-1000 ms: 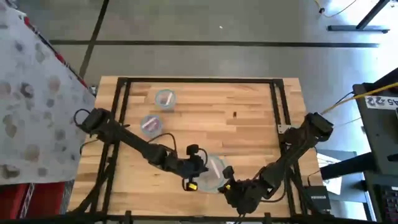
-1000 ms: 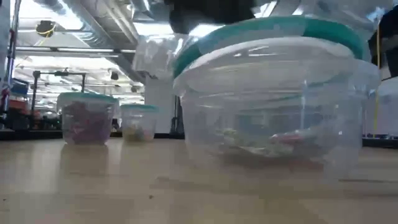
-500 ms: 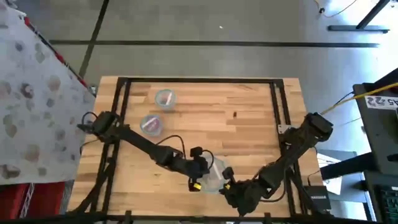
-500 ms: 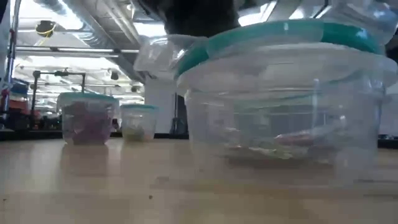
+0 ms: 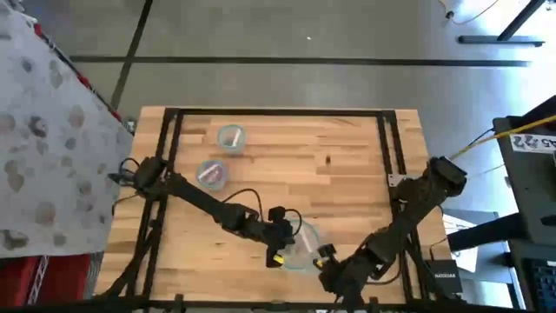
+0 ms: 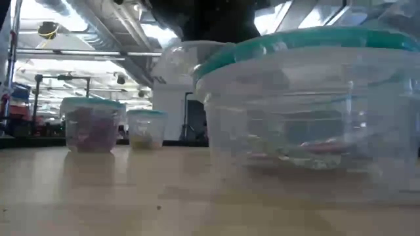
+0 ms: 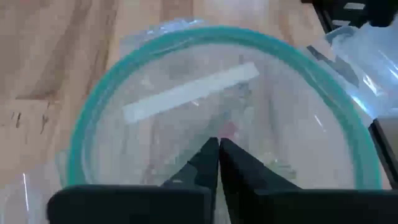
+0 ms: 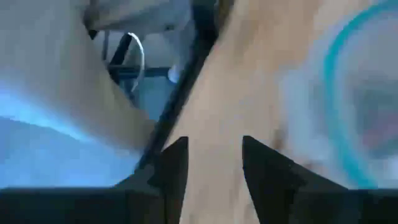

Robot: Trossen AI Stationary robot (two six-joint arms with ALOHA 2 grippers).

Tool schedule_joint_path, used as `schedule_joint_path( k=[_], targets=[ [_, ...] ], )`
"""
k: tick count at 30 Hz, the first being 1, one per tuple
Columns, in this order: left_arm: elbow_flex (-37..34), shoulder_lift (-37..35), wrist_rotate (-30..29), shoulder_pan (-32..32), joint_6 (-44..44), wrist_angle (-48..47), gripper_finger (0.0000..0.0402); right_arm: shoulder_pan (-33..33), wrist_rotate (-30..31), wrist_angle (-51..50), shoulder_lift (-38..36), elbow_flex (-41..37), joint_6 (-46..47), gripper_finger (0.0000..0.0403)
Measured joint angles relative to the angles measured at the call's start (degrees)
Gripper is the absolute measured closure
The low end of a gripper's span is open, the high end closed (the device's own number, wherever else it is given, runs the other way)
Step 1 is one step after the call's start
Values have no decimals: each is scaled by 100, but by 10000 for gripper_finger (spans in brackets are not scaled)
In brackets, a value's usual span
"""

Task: Sort candy
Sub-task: Close the large transparent bin

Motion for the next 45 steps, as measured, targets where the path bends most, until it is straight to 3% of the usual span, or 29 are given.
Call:
schedule_joint_path(
  k=[5,13,20,26,35,38,41,45],
  targets=[
    [-3,-30,-48,29,79,-115,402,181,1256,89,281,-324,151,290],
    [-38,-142,236,47,153,45,402,103,2464,100,558,-508,512,297],
    [-32,-17,493,41,51,125,402,-211,2732,441,729,-511,492,298],
    [-30,9,401,48,280,78,402,-461,3558,197,687,-524,448,298],
    [-12,14,219,51,324,-23,402,-367,3239,-765,-43,-485,1139,298],
    [-19,-59,225,51,320,45,402,-211,2790,-745,-131,-460,1278,298],
    [-38,-131,307,21,309,89,402,-76,2502,-210,19,-585,1289,298],
    [-43,-212,501,-52,339,127,402,-48,2666,747,274,-946,1322,298]
  ],
)
